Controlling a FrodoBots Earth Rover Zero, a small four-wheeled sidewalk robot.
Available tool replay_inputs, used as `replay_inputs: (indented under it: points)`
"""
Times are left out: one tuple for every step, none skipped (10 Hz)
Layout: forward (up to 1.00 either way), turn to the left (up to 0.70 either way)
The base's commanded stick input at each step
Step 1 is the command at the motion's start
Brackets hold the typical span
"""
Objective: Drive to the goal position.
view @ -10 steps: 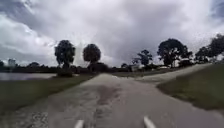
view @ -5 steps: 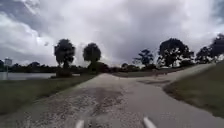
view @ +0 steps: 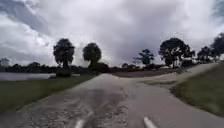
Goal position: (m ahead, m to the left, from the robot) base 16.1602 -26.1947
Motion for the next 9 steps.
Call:
replay_inputs:
  points:
    - [0.70, 0.00]
    - [0.70, 0.00]
    - [0.70, 0.00]
    - [0.70, 0.00]
    - [0.70, 0.00]
    - [0.70, 0.00]
    - [0.70, 0.00]
    - [0.70, 0.00]
    - [0.70, 0.00]
